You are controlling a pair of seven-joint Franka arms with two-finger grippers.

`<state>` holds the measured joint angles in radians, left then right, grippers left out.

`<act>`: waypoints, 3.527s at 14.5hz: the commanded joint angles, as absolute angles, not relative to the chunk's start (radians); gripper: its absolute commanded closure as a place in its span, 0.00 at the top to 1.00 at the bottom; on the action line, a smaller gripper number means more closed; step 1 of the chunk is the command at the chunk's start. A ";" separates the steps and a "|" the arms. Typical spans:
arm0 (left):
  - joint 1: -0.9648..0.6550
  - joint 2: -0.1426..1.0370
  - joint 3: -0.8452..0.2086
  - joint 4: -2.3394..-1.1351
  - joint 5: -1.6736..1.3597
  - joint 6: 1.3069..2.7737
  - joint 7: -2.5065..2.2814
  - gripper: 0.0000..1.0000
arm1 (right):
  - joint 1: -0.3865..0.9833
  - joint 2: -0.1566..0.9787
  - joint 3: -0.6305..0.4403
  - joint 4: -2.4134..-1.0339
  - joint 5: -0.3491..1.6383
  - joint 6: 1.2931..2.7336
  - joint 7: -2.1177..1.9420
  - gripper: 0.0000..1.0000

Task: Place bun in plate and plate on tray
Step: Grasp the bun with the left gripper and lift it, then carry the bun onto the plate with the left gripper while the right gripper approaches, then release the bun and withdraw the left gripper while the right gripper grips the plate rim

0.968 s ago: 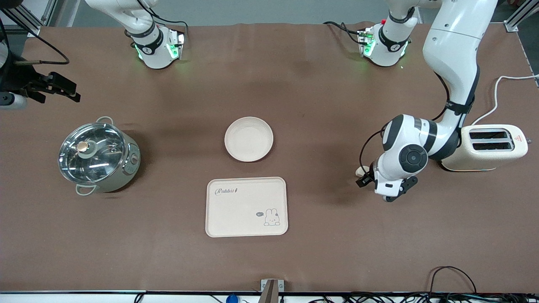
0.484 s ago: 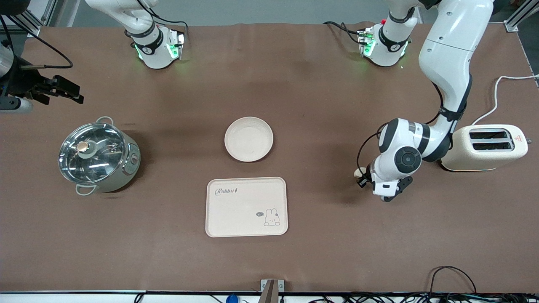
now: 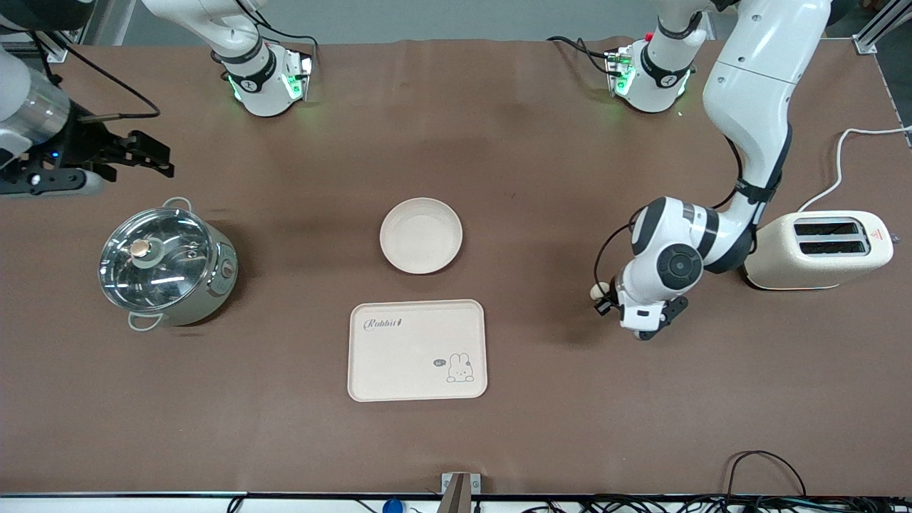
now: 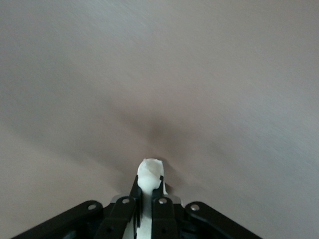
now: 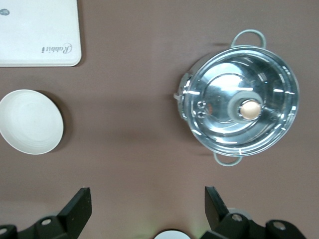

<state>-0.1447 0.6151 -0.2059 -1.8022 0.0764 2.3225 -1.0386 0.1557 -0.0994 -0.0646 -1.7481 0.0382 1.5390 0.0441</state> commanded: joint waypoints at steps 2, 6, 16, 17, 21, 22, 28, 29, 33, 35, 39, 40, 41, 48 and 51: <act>-0.163 0.584 -0.302 -1.744 0.087 2.297 -1.144 0.10 | 0.213 -0.117 -0.067 -1.793 0.046 1.543 0.107 1.00; -0.311 0.626 -0.325 -1.639 0.084 2.292 -1.261 0.10 | 0.302 -0.121 -0.060 -1.993 0.054 1.727 0.210 1.00; -0.638 0.808 -0.314 -1.540 0.094 2.508 -1.493 0.24 | 0.354 -0.094 -0.060 -2.407 0.398 2.342 0.221 1.00; -0.643 0.822 -0.314 -1.540 0.094 2.511 -1.491 0.36 | 0.357 -0.068 -0.060 -2.408 0.432 2.367 0.215 1.00; -0.640 0.789 -0.313 -1.539 0.097 2.510 -1.488 1.00 | 0.446 0.050 -0.060 -2.399 0.598 2.475 0.210 1.00; -0.631 0.764 -0.313 -1.539 0.097 2.499 -1.486 1.00 | 0.469 0.081 -0.060 -2.395 0.604 2.515 0.212 1.00; -0.412 0.507 -0.313 -1.537 0.124 2.220 -1.280 1.00 | 0.607 0.270 -0.054 -2.341 0.615 2.666 0.216 0.99; -0.369 0.476 -0.313 -1.536 0.126 2.176 -1.226 1.00 | 0.639 0.291 -0.054 -2.341 0.615 2.704 0.218 0.98; -0.194 0.391 -0.311 -1.453 0.129 1.914 -0.937 1.00 | 0.680 0.322 -0.054 -2.327 0.640 2.726 0.213 0.88; -0.097 0.342 -0.311 -1.427 0.135 1.827 -0.762 1.00 | 0.693 0.343 -0.054 -2.313 0.641 2.727 0.213 0.80; 0.056 0.227 -0.313 -1.427 0.133 1.743 -0.470 1.00 | 0.693 0.357 -0.052 -2.304 0.641 2.735 0.213 0.60; 0.084 0.204 -0.314 -1.425 0.133 1.720 -0.406 1.00 | 0.695 0.360 -0.052 -2.304 0.641 2.737 0.213 0.60; 0.106 0.178 -0.313 -1.425 0.133 1.688 -0.346 1.00 | 0.695 0.368 -0.052 -2.303 0.641 2.738 0.212 0.59; 0.050 0.017 -0.174 -1.457 0.120 1.516 -0.081 1.00 | 0.696 0.377 -0.043 -2.296 0.678 2.749 0.212 0.44; 0.008 -0.047 -0.117 -1.511 0.081 1.483 -0.061 1.00 | 0.704 0.387 -0.037 -2.283 0.699 2.750 0.209 0.36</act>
